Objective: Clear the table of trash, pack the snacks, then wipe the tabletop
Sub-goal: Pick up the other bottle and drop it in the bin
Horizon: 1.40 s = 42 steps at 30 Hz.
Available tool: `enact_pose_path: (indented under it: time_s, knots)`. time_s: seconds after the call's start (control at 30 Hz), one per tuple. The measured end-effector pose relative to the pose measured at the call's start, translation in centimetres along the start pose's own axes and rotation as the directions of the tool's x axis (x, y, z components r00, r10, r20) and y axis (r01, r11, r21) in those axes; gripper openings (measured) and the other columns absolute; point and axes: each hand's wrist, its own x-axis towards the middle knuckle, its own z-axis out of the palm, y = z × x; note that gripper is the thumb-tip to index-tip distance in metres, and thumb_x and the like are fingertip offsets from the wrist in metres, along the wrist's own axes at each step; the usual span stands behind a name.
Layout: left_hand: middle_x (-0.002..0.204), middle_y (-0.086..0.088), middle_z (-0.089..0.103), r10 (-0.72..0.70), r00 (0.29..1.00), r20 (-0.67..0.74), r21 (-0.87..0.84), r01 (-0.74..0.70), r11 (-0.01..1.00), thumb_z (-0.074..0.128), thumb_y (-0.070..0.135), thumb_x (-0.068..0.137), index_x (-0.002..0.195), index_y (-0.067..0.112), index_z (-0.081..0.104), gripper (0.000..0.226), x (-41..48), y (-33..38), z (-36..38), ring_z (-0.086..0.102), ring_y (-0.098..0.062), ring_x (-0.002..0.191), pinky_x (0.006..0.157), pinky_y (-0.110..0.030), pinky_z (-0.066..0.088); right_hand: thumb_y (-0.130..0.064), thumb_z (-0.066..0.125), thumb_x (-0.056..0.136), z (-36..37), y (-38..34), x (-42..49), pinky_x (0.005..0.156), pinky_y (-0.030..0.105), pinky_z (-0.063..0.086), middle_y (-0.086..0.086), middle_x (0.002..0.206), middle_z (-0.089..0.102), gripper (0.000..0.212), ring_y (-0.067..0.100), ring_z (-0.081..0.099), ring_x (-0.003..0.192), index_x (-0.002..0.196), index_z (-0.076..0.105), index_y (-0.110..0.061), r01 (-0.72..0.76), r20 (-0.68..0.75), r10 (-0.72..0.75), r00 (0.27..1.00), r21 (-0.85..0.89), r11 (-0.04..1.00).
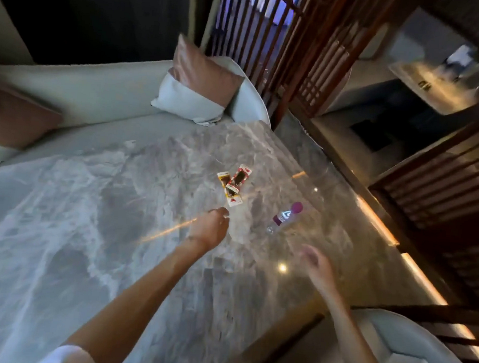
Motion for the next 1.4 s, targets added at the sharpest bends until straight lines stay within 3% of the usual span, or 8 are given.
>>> enact_pose_path:
  time_s: [0.07,0.27,0.47,0.63,0.83,1.1,1.23,1.4]
  knots:
    - [0.131,-0.013,0.062,-0.015,0.999,0.035,0.007,0.015,1.000,0.045,0.030,0.097,0.133,0.020,0.052,0.038,2.5,3.9,3.0,0.058,-0.034,0.120,0.099,-0.043,0.047,-0.007,0.066,0.090,-0.8,2.2,3.8,0.093,0.039,0.046,0.015,0.114,0.065,0.035,0.027,0.059,0.108,0.124,0.058,-0.001,-0.046,0.034,0.044,0.998,0.064,0.997]
    - [0.153,-0.018,0.032,0.097,0.984,0.150,0.040,-0.104,0.994,0.058,0.031,0.093,0.154,0.012,0.015,0.077,7.9,14.0,9.1,0.038,-0.036,0.138,0.111,-0.047,0.036,-0.002,0.066,0.088,-1.8,3.5,9.9,0.112,0.042,0.040,0.016,0.140,0.054,0.056,0.026,0.051,0.130,0.140,0.044,-0.003,-0.029,0.144,0.003,0.990,0.180,0.983]
    - [0.144,-0.011,0.047,0.141,0.975,0.171,0.188,-0.173,0.967,0.058,0.023,0.093,0.142,0.011,0.044,0.052,11.7,17.2,11.2,0.047,-0.031,0.131,0.111,-0.039,0.037,-0.020,0.070,0.087,-1.4,2.5,13.7,0.117,0.044,0.034,0.004,0.157,0.035,0.078,0.020,0.039,0.142,0.153,0.028,-0.019,0.023,0.261,-0.054,0.964,0.122,0.992]
    - [0.116,-0.014,0.064,0.139,0.972,0.190,0.187,-0.175,0.967,0.055,0.016,0.094,0.118,0.006,0.061,0.026,12.4,16.9,11.2,0.061,-0.030,0.107,0.094,-0.037,0.050,-0.022,0.070,0.086,-0.4,2.5,14.7,0.118,0.043,0.032,-0.001,0.154,0.039,0.076,0.019,0.039,0.142,0.152,0.031,-0.021,0.052,0.360,-0.082,0.929,0.092,0.994]
    - [0.096,-0.019,0.063,-0.210,0.977,-0.034,-0.307,0.190,0.933,0.056,0.009,0.094,0.103,0.004,0.060,0.011,10.1,12.1,8.3,0.061,-0.029,0.085,0.073,-0.046,0.059,-0.013,0.073,0.082,0.4,1.7,13.8,0.104,0.027,0.041,-0.004,0.130,0.055,0.056,0.012,0.053,0.121,0.134,0.051,-0.014,0.209,0.425,-0.216,0.879,0.063,0.976]
    - [0.081,-0.014,0.067,-0.616,0.784,-0.077,-0.856,0.265,0.443,0.053,0.019,0.098,0.092,0.004,0.062,0.019,-6.4,-0.5,1.1,0.069,-0.022,0.061,0.054,-0.033,0.060,-0.002,0.078,0.077,6.0,-6.4,8.1,0.097,0.021,0.046,0.000,0.124,0.057,0.056,0.007,0.055,0.110,0.127,0.053,-0.008,0.128,0.712,-0.283,0.642,0.265,0.956]
    - [0.078,-0.016,0.065,-0.724,0.636,-0.267,-0.896,0.113,0.430,0.055,0.017,0.097,0.095,-0.004,0.065,0.023,-16.9,-4.7,-0.9,0.063,-0.015,0.054,0.056,-0.027,0.058,-0.022,0.081,0.077,11.6,-11.7,1.8,0.080,0.007,0.047,-0.018,0.117,0.059,0.048,-0.011,0.055,0.101,0.120,0.060,-0.027,0.160,0.792,-0.335,0.510,0.295,0.942]
    - [0.080,-0.018,0.066,-0.823,0.321,-0.469,-0.873,-0.031,0.486,0.052,0.010,0.098,0.095,-0.005,0.066,0.021,-31.2,-7.7,-1.6,0.057,-0.023,0.062,0.053,-0.021,0.054,-0.018,0.082,0.076,19.5,-16.3,-9.7,0.077,0.006,0.048,-0.015,0.112,0.062,0.040,-0.014,0.062,0.094,0.110,0.065,-0.030,0.286,0.886,-0.380,0.267,0.303,0.909]
